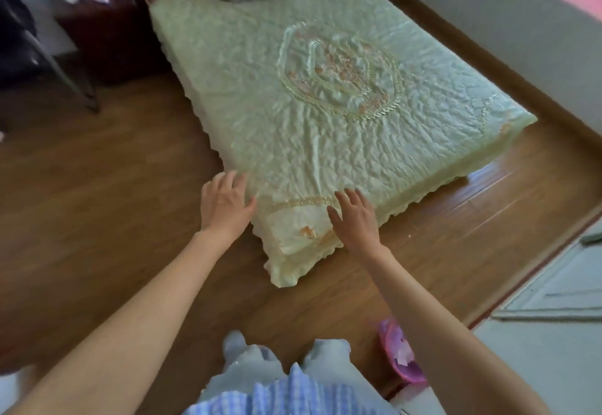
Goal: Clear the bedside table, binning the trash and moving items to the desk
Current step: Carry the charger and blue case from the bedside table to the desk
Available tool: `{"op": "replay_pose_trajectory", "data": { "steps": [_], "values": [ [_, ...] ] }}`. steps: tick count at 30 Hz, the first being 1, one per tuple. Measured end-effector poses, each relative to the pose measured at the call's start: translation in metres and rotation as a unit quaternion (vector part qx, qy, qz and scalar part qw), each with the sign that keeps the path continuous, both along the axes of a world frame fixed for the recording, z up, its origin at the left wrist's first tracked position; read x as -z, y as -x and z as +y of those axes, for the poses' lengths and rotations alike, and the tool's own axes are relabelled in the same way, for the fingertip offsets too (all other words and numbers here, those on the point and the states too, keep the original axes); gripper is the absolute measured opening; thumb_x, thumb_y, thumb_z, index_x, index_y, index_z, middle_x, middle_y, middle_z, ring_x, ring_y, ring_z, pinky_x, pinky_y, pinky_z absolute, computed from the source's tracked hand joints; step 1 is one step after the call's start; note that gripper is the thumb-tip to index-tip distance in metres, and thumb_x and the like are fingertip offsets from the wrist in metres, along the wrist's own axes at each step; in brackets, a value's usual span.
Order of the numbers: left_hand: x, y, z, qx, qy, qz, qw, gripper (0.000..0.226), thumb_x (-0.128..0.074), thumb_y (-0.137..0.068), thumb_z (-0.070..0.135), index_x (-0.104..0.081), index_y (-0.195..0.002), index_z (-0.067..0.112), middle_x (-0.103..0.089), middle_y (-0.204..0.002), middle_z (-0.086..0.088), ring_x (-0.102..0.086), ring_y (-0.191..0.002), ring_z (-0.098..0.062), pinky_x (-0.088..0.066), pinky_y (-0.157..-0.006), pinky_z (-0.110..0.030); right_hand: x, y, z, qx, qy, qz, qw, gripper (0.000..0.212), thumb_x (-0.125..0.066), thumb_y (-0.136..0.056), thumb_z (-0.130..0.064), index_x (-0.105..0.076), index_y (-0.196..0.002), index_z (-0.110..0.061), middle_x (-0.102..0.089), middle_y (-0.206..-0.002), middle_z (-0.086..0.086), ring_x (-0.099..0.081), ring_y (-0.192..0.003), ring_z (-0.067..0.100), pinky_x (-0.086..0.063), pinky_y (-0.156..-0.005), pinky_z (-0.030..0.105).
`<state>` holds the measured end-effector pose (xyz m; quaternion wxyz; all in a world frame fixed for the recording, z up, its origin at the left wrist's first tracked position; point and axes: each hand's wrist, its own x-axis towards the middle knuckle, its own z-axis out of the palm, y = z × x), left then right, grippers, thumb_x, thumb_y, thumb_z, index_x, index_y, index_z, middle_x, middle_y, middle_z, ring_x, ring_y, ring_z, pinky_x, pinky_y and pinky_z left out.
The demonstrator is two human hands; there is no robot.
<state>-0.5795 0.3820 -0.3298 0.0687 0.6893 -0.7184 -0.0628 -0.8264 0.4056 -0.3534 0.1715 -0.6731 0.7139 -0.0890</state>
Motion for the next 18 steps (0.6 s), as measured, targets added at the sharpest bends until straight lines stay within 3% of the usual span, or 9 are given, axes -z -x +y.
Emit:
{"op": "replay_pose_trajectory", "data": {
  "steps": [9,18],
  "values": [
    [-0.043,-0.179,-0.021,-0.045,0.041,-0.031,0.998,0.054,-0.048,-0.091,0.04,-0.042,-0.138,0.013,-0.043,-0.143,-0.009,-0.034,-0.134,-0.026,-0.03,-0.108,-0.043,-0.043,-0.171,-0.075,-0.077,0.046,-0.001,0.996,0.051,-0.038,-0.098,-0.041,-0.037,-0.142,-0.016,-0.033,-0.152,0.009,-0.018,-0.144,0.027,-0.017,-0.117,0.043],
    [-0.095,-0.296,-0.061,-0.112,0.1,-0.052,0.987,0.054,-0.047,-0.092,0.042,-0.043,-0.137,0.012,-0.046,-0.141,-0.011,-0.038,-0.132,-0.027,-0.033,-0.106,-0.044,-0.099,-0.289,-0.155,-0.169,0.108,-0.006,0.98,0.05,-0.039,-0.098,-0.04,-0.037,-0.142,-0.015,-0.033,-0.151,0.009,-0.018,-0.144,0.026,-0.018,-0.117,0.043]
  ]
}}
